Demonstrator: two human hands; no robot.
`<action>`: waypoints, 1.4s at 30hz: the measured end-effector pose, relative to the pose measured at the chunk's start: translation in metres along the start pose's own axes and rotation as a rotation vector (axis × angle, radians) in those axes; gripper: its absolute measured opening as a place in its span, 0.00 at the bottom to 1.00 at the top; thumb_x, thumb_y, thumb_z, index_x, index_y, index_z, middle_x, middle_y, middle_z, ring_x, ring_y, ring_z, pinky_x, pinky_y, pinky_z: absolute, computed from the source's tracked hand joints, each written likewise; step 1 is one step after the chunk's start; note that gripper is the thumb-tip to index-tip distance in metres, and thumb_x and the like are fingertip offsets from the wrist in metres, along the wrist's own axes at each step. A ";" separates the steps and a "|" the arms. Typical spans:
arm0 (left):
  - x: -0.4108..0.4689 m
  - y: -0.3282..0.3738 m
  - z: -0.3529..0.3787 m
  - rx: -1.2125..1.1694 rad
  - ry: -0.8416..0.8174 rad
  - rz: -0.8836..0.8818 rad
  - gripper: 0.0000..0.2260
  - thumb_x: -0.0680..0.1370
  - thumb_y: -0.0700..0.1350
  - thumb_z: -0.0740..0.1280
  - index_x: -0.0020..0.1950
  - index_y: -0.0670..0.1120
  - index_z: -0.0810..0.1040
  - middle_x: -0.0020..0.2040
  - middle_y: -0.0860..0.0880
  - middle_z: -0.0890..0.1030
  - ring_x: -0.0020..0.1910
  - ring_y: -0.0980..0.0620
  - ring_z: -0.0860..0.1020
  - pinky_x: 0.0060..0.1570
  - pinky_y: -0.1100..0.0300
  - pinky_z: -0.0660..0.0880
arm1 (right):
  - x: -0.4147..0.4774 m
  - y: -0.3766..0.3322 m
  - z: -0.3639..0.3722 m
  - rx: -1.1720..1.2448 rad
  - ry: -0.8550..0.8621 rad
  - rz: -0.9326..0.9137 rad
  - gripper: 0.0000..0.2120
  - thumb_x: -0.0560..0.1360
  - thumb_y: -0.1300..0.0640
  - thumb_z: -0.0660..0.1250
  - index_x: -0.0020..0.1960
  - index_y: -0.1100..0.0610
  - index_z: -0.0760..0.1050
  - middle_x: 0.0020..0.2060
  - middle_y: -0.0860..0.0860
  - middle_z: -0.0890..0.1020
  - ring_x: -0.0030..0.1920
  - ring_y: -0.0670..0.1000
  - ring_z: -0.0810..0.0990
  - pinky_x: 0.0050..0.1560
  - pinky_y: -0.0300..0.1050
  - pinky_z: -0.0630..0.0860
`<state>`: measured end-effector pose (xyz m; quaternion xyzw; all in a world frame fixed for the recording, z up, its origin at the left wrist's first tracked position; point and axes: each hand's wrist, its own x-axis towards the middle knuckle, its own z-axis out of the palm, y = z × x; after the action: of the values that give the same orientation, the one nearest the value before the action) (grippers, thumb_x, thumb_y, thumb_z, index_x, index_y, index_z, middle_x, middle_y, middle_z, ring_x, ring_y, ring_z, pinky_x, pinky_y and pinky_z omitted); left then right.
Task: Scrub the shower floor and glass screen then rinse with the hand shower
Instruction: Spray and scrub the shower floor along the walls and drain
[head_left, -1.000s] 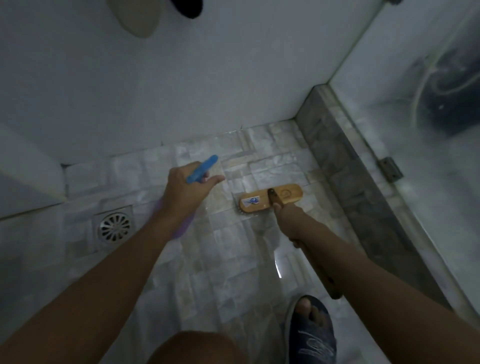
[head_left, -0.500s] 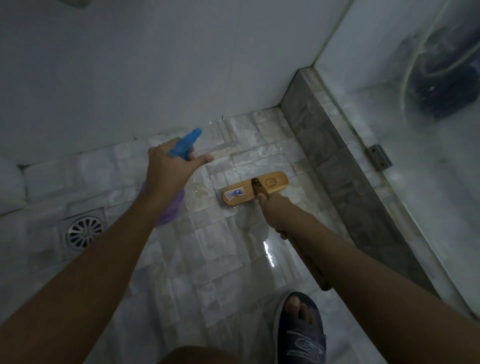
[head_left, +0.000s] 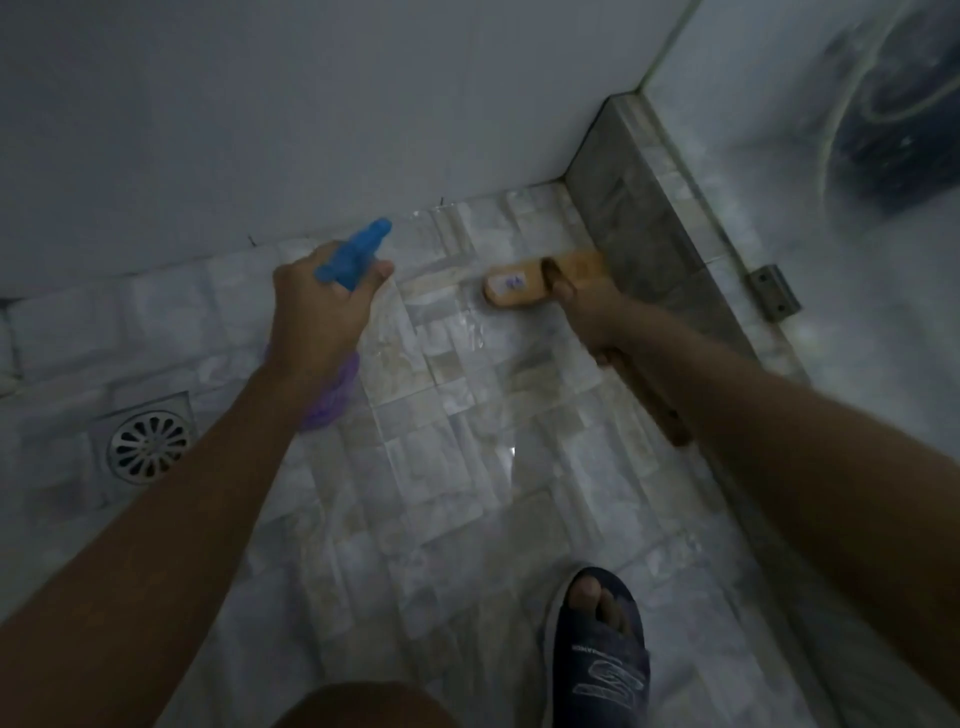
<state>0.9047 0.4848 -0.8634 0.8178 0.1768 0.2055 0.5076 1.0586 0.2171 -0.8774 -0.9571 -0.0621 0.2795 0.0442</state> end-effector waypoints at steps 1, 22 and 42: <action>-0.003 0.000 -0.001 0.004 0.009 0.006 0.09 0.77 0.47 0.74 0.50 0.42 0.81 0.41 0.45 0.80 0.34 0.66 0.76 0.38 0.73 0.71 | -0.026 0.009 0.012 0.059 -0.007 0.022 0.30 0.83 0.42 0.47 0.75 0.61 0.63 0.71 0.68 0.66 0.69 0.68 0.70 0.69 0.62 0.67; 0.027 -0.013 -0.001 -0.036 0.071 -0.150 0.12 0.77 0.50 0.74 0.54 0.43 0.82 0.45 0.44 0.83 0.42 0.46 0.82 0.47 0.48 0.81 | -0.044 -0.048 0.010 0.060 -0.255 0.034 0.25 0.84 0.41 0.48 0.62 0.60 0.71 0.51 0.61 0.78 0.39 0.61 0.81 0.30 0.49 0.79; 0.016 -0.017 -0.002 -0.065 0.189 -0.149 0.09 0.78 0.51 0.72 0.48 0.46 0.80 0.39 0.42 0.83 0.35 0.46 0.82 0.39 0.49 0.81 | 0.009 -0.099 -0.022 0.288 -0.133 -0.020 0.22 0.85 0.50 0.50 0.73 0.64 0.64 0.62 0.64 0.75 0.53 0.64 0.79 0.41 0.50 0.76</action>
<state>0.9162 0.5019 -0.8758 0.7624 0.2775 0.2492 0.5289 1.0687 0.3149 -0.8521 -0.9195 -0.0340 0.3480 0.1794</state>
